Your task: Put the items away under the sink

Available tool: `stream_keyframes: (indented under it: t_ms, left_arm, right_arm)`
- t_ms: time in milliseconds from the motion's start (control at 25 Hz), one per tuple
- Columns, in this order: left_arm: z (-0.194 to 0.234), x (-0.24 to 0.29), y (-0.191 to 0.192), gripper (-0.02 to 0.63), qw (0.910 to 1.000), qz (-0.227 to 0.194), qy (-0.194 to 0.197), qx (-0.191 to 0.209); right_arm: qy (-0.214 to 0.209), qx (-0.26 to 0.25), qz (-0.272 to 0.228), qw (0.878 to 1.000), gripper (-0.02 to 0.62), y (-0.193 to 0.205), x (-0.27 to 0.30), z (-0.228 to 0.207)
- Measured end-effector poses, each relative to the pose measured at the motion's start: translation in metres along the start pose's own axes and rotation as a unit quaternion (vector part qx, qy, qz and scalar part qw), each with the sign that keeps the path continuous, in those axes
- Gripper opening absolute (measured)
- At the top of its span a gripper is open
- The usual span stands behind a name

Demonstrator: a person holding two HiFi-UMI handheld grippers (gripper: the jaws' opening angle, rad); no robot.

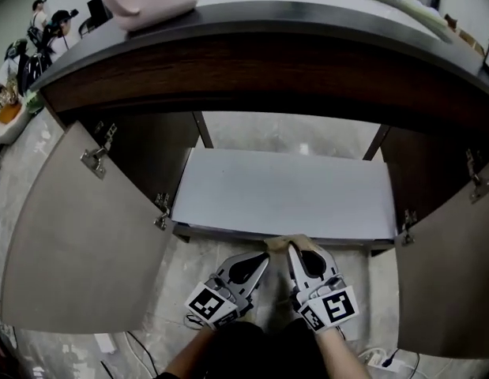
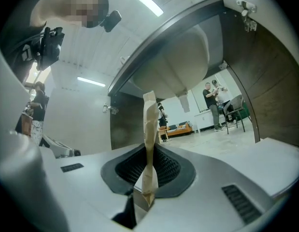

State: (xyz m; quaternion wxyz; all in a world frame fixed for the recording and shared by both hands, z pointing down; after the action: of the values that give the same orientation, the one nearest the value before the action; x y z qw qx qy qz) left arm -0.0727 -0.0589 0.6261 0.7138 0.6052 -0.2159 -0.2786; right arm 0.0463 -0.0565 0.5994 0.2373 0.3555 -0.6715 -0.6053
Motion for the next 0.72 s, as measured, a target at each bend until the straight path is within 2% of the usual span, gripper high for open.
stream_keyframes:
  t_ms: [200,320,560,720]
  left_arm:
    - [0.009,0.006,0.011,0.011,1.0,-0.008,0.003,0.003]
    - [0.011,0.012,0.016,0.011,0.9998,-0.01,0.012,0.014]
    - [0.024,0.03,0.019,0.012,0.9992,-0.03,0.001,0.027]
    - [0.024,0.031,0.045,0.012,0.9996,-0.005,-0.007,0.028]
  right_arm:
    - [0.002,-0.011,0.0,1.0,0.054,0.002,0.007,-0.016]
    - [0.009,0.01,-0.008,1.0,0.054,0.004,0.017,-0.029]
    - [0.014,0.038,-0.004,0.999,0.055,0.018,0.031,-0.04]
    - [0.026,0.077,-0.006,0.997,0.054,0.034,0.029,-0.046]
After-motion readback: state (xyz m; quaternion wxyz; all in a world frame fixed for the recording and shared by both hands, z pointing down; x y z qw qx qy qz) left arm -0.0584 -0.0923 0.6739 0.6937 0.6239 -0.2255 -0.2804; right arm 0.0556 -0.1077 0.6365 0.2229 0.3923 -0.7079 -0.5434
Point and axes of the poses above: the fingertips, and each gripper's own axes: x forward along the fingers, z to its left, y out of its underside, the point moved 5 cm from there along -x, backward along the fingers, and after that the axes turned 8 degrees about -y, right-handed, at the moved point
